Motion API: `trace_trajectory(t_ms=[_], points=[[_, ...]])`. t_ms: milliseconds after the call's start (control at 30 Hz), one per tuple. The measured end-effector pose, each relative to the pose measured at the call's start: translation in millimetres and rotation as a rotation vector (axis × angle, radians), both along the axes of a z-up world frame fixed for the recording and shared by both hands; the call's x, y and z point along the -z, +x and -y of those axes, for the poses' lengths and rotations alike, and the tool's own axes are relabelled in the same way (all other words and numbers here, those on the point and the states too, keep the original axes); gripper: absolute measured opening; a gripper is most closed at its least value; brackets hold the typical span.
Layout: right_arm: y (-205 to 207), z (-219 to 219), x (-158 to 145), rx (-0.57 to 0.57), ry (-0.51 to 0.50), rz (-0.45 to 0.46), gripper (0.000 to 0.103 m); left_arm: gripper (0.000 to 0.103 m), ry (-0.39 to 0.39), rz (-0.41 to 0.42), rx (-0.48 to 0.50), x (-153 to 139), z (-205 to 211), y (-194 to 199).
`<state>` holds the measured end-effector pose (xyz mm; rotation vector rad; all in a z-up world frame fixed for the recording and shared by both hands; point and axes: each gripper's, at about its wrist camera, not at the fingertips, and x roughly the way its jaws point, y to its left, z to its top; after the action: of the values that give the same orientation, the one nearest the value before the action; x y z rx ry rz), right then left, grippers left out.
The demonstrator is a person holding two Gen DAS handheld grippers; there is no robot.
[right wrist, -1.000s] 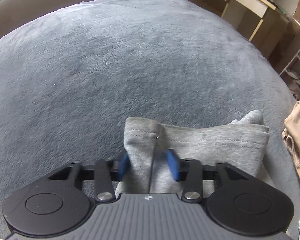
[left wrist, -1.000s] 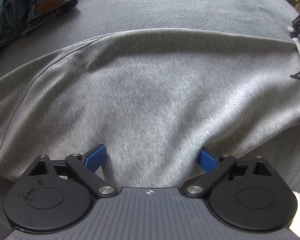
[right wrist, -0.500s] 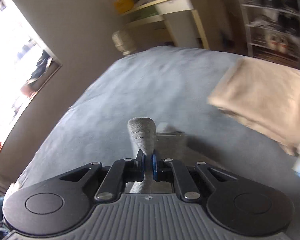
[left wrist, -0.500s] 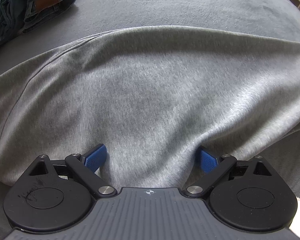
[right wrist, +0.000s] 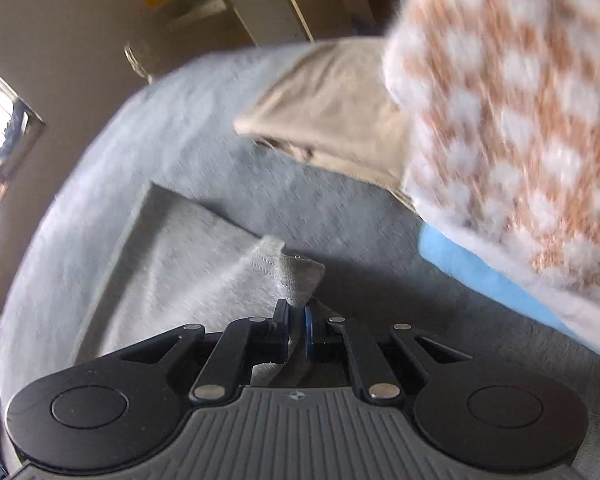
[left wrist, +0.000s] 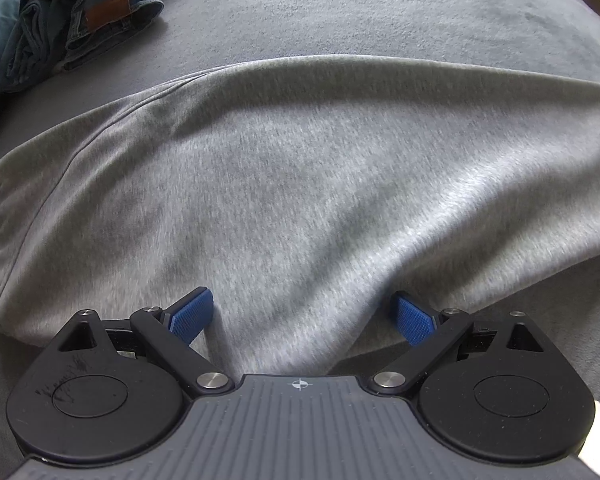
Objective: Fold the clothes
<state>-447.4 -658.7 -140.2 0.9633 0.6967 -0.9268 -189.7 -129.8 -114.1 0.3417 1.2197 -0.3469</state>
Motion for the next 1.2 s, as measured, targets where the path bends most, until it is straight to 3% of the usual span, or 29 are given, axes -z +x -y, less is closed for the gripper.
trace_trajectory(t_ms=[67,133,167,200,300,367,533,667,733,800,867,900,1000,1200], points=[[-3,3,8,0.000,0.019,-0.027,0.011,0.097,0.004,0.003,0.000,-2,-1,-4],[2,0,6,-0.023,-0.027,-0.102,0.033,0.096,0.009,0.009,-0.001,-3,-1,-5],[6,-3,2,-0.043,-0.074,-0.163,0.049,0.096,0.011,0.010,-0.005,-3,-2,-5],[10,-8,-1,-0.069,-0.125,-0.224,0.053,0.096,0.013,0.012,-0.008,-4,-3,-5],[26,-35,-13,-0.226,-0.315,-0.391,0.053,0.096,0.022,0.015,-0.023,-6,-7,-5],[31,-57,-26,-0.310,-0.440,-0.426,0.053,0.096,0.021,0.024,-0.033,-10,-10,-4],[52,-102,-55,-0.495,-0.638,-0.280,0.052,0.097,0.008,0.047,-0.080,-14,-16,-3],[75,-133,-45,-0.690,-0.661,-0.214,0.051,0.097,-0.006,0.050,-0.124,-8,-18,-4],[84,-133,-23,-0.745,-0.578,-0.267,0.051,0.097,-0.016,0.046,-0.139,-4,-18,-5],[82,-128,5,-0.779,-0.456,-0.377,0.051,0.096,-0.022,0.041,-0.150,-4,-21,-7],[73,-129,2,-0.759,-0.453,-0.345,0.050,0.096,-0.040,0.070,-0.154,-12,-27,-8],[80,-141,2,-0.804,-0.451,-0.340,0.045,0.096,-0.051,0.087,-0.155,-17,-30,-8],[100,-176,1,-0.938,-0.442,-0.326,0.045,0.097,-0.093,0.133,-0.170,-29,-40,-4],[141,-246,-1,-1.205,-0.420,-0.294,0.039,0.096,-0.115,0.130,-0.233,-25,-47,16]])
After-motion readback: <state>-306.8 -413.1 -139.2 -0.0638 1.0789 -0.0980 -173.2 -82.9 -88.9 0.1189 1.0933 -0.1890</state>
